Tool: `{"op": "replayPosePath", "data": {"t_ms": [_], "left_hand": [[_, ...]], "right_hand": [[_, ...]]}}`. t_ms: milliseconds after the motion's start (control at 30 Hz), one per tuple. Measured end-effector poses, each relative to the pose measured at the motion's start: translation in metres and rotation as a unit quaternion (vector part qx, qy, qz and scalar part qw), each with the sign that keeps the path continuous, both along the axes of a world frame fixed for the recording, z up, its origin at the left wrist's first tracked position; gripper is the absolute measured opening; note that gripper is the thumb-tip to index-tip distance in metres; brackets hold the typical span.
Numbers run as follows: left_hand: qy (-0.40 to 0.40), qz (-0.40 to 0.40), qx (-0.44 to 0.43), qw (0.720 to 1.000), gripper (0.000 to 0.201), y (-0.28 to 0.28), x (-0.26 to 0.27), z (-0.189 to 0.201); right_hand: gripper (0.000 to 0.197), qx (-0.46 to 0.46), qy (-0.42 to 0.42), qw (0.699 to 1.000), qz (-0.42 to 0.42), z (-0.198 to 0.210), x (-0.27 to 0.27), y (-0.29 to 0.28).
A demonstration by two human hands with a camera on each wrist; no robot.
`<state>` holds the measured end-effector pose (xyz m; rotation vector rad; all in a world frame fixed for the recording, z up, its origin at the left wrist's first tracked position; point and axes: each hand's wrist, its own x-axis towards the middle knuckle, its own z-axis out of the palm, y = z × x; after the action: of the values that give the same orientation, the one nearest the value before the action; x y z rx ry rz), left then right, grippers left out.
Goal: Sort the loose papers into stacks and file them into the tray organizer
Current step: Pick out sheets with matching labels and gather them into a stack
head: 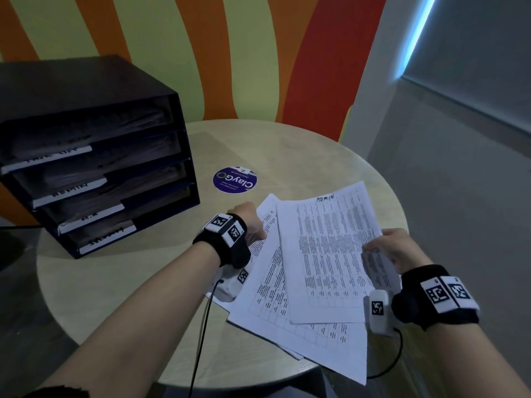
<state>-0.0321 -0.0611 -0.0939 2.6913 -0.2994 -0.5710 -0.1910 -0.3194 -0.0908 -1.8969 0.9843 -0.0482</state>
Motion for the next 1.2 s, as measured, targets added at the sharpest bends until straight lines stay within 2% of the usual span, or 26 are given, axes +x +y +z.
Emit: {"op": "replayPosePath", "data": {"t_ms": [67, 100, 167, 233, 333, 400, 500, 633, 767, 900, 933, 1000, 1067, 1133, 1200], "left_hand": [[-0.008, 0.017, -0.047, 0.999, 0.019, 0.005, 0.003, -0.003], [-0.011, 0.047, -0.103, 0.994, 0.012, 0.010, 0.005, -0.004], [-0.015, 0.127, -0.241, 0.962, 0.005, 0.027, 0.009, -0.002], [-0.026, 0.188, -0.329, 0.925, 0.012, 0.049, 0.017, 0.001], [-0.036, 0.236, -0.391, 0.889, 0.016, 0.081, 0.026, 0.003], [-0.031, 0.255, -0.409, 0.876, 0.014, 0.094, 0.026, 0.002], [-0.033, 0.253, -0.414, 0.874, 0.014, 0.106, 0.023, -0.002], [-0.037, 0.262, -0.432, 0.862, 0.013, 0.112, 0.022, -0.004], [-0.029, 0.249, -0.446, 0.859, 0.012, 0.110, 0.018, -0.004], [0.010, 0.218, -0.482, 0.849, 0.026, 0.104, 0.015, -0.009], [0.013, 0.205, -0.489, 0.848, 0.024, 0.101, 0.013, -0.009], [-0.029, 0.189, -0.490, 0.850, 0.021, 0.094, 0.011, -0.009], [-0.122, 0.180, -0.473, 0.854, 0.039, 0.093, 0.018, -0.008], [-0.182, 0.176, -0.484, 0.838, 0.041, 0.093, 0.020, 0.002], [-0.225, 0.185, -0.494, 0.819, 0.031, 0.098, 0.021, 0.016]], "right_hand": [[0.014, -0.010, -0.003, 1.000, 0.005, -0.001, 0.004, 0.005], [0.014, -0.017, -0.002, 1.000, 0.004, -0.001, 0.006, 0.006], [0.009, -0.027, -0.001, 1.000, 0.000, -0.003, 0.008, 0.004], [0.008, -0.033, 0.005, 0.999, -0.007, -0.005, 0.009, 0.000], [0.012, -0.038, 0.017, 0.999, -0.007, -0.006, 0.011, -0.003], [0.013, -0.039, 0.020, 0.999, -0.008, -0.005, 0.012, -0.003], [0.007, -0.041, 0.016, 0.999, -0.006, -0.003, 0.014, 0.000], [0.010, -0.048, 0.009, 0.999, 0.012, 0.003, 0.016, 0.007], [0.010, -0.048, 0.010, 0.999, 0.021, 0.005, 0.018, 0.010], [0.010, -0.043, 0.006, 0.999, 0.022, 0.003, 0.021, 0.012], [0.009, -0.039, 0.003, 0.999, 0.019, 0.002, 0.023, 0.012], [0.007, -0.026, -0.012, 1.000, 0.012, 0.003, 0.027, 0.012], [0.008, -0.004, -0.027, 1.000, 0.011, 0.004, 0.032, 0.014], [0.008, 0.026, -0.033, 0.999, 0.021, 0.004, 0.035, 0.018], [0.011, 0.037, -0.023, 0.999, 0.025, 0.001, 0.037, 0.021]]}}
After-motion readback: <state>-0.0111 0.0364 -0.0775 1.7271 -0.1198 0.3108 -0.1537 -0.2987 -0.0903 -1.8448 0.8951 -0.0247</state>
